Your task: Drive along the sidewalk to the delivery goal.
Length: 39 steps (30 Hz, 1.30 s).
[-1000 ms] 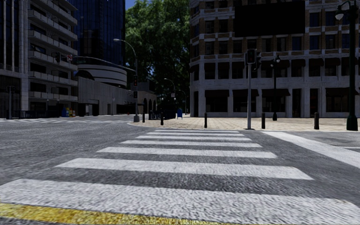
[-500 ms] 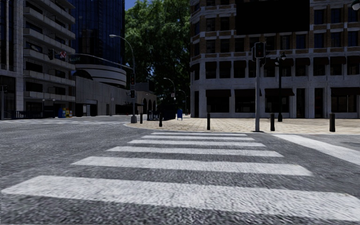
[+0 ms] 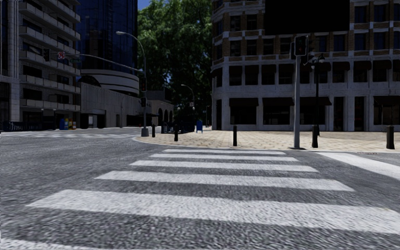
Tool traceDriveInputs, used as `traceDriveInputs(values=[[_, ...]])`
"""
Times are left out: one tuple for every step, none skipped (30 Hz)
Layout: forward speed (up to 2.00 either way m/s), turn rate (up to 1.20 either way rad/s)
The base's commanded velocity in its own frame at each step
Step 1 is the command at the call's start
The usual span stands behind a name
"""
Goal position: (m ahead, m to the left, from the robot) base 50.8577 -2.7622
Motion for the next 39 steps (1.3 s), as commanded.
traceDriveInputs(values=[[1.68, 0.0], [1.68, 0.0], [1.68, 0.0], [1.68, 0.0], [1.68, 0.0], [1.68, 0.0], [1.68, 0.0], [1.68, 0.0], [1.68, 0.0], [1.68, 0.0], [1.68, 0.0], [1.68, 0.0], [1.68, 0.0], [1.68, 0.0], [1.68, 0.0], [1.68, 0.0], [1.68, 0.0], [1.68, 0.0], [1.68, 0.0], [1.68, 0.0], [1.68, 0.0], [1.68, 0.0], [1.68, 0.0], [1.68, 0.0], [1.68, 0.0], [1.68, 0.0], [1.68, 0.0], [1.68, 0.0], [1.68, 0.0], [1.68, 0.0], [1.68, 0.0], [1.68, 0.0], [1.68, 0.0], [1.68, 0.0], [1.68, 0.0], [1.68, 0.0], [1.68, 0.0], [1.68, 0.0], [1.68, 0.0]])
